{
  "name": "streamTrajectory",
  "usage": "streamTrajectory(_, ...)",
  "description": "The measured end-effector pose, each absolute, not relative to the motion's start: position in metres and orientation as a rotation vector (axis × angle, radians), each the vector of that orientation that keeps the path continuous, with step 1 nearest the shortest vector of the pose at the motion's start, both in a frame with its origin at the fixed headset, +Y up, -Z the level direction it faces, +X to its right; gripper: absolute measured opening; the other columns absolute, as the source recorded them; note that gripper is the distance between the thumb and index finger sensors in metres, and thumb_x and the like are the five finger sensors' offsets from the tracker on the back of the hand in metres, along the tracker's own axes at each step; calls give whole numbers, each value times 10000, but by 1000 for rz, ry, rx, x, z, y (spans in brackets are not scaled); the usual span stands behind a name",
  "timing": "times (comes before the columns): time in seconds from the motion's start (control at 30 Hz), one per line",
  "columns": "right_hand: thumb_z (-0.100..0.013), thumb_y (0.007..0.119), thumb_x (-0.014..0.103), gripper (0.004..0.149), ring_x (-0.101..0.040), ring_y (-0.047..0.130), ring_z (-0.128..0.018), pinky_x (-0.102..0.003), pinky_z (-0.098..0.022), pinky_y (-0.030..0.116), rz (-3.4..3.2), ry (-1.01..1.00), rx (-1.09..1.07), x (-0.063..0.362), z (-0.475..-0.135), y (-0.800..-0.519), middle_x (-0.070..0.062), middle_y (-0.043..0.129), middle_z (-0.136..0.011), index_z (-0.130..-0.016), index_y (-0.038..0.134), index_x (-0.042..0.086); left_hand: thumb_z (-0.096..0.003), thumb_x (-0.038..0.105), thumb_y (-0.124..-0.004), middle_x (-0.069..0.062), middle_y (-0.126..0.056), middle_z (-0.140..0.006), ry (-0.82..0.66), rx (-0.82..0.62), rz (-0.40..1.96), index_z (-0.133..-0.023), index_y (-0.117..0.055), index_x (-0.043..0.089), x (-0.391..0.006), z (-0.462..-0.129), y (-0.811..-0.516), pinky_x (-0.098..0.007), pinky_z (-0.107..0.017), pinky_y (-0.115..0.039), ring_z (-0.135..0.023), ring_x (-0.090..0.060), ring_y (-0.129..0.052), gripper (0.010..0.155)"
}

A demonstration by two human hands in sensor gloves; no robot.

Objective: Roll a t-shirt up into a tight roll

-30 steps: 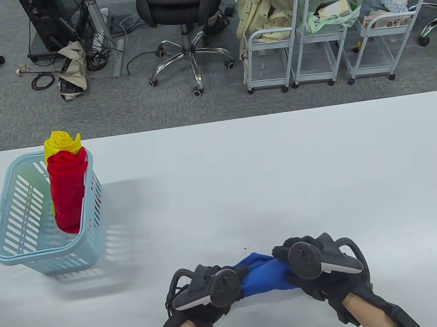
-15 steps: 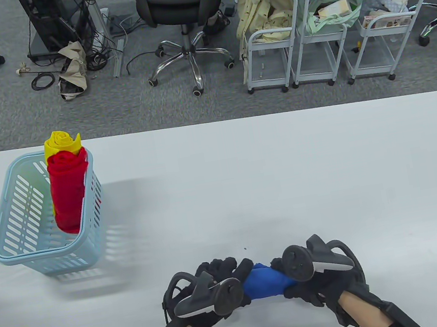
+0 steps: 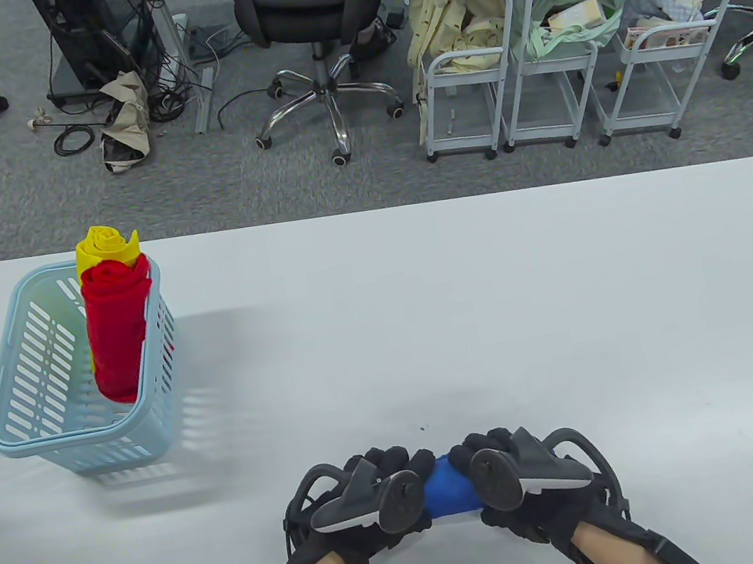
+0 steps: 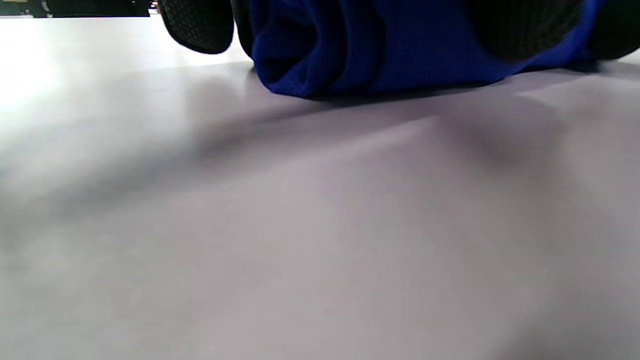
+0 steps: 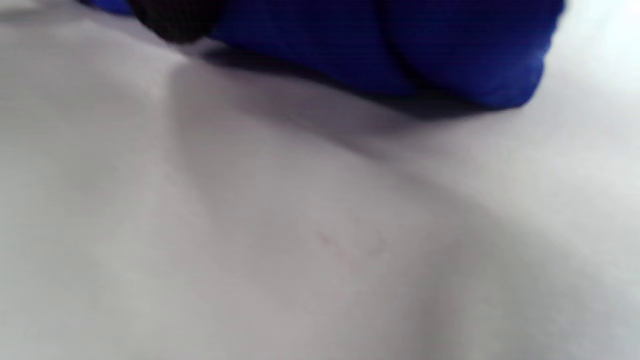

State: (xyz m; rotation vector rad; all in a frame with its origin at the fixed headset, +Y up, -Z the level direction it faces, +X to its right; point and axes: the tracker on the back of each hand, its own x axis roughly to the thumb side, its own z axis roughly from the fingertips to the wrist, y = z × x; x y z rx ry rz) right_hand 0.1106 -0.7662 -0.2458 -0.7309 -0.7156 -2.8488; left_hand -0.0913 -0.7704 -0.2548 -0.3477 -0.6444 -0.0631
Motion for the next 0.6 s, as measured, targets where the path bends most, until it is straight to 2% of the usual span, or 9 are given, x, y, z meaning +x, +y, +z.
streamTrajectory(0.1,-563,641,482,835,-390,230,-1131,-550,-792,288,-2930,-756,-707,117,-253,-766,-66,130,-1194,-1084,11,316,-514,642,-594,-95,-531,-1168,-597,-340,-39,-1169,-334,318,-101,-261,-767,-563,-765,-582,-999,-324,-637,775)
streamTrajectory(0.2,-557,655,480,817,-377,265,-1134,-546,-792,304,-2977,-752,-566,141,-266,-764,-42,165,-1199,-1085,45,351,-529,603,-606,-75,-649,-1125,-542,-313,-41,-1169,-340,324,-113,-265,-761,-549,-748,-625,-950,-307,-736,748)
streamTrajectory(0.27,-561,655,483,814,-377,294,-1132,-550,-790,317,-3041,-755,-309,177,-284,-763,-43,186,-1202,-1092,54,346,-536,580,-608,-61,-732,-1091,-488,-271,-76,-1168,-400,271,-125,-266,-755,-540,-732,-662,-914,-298,-811,733)
streamTrajectory(0.47,-582,609,544,822,-416,455,-1075,-555,-753,426,-3094,-640,592,282,-314,-762,-126,256,-1192,-1120,55,264,-546,575,-590,-78,-743,-1108,-415,-237,25,-1161,-468,286,-147,-274,-739,-541,-724,-673,-913,-311,-831,691)
streamTrajectory(0.53,-585,588,570,826,-415,498,-1052,-547,-739,458,-3072,-602,744,297,-317,-763,-144,278,-1185,-1118,34,267,-547,579,-580,-80,-729,-1122,-415,-226,18,-1162,-464,290,-147,-274,-737,-541,-725,-672,-922,-314,-826,689)
streamTrajectory(0.6,-577,557,598,845,-417,523,-1043,-542,-730,487,-3037,-631,785,305,-319,-761,-163,269,-1182,-1111,9,240,-547,584,-568,-86,-702,-1142,-416,-222,21,-1165,-455,292,-147,-273,-736,-543,-728,-669,-952,-305,-809,692)
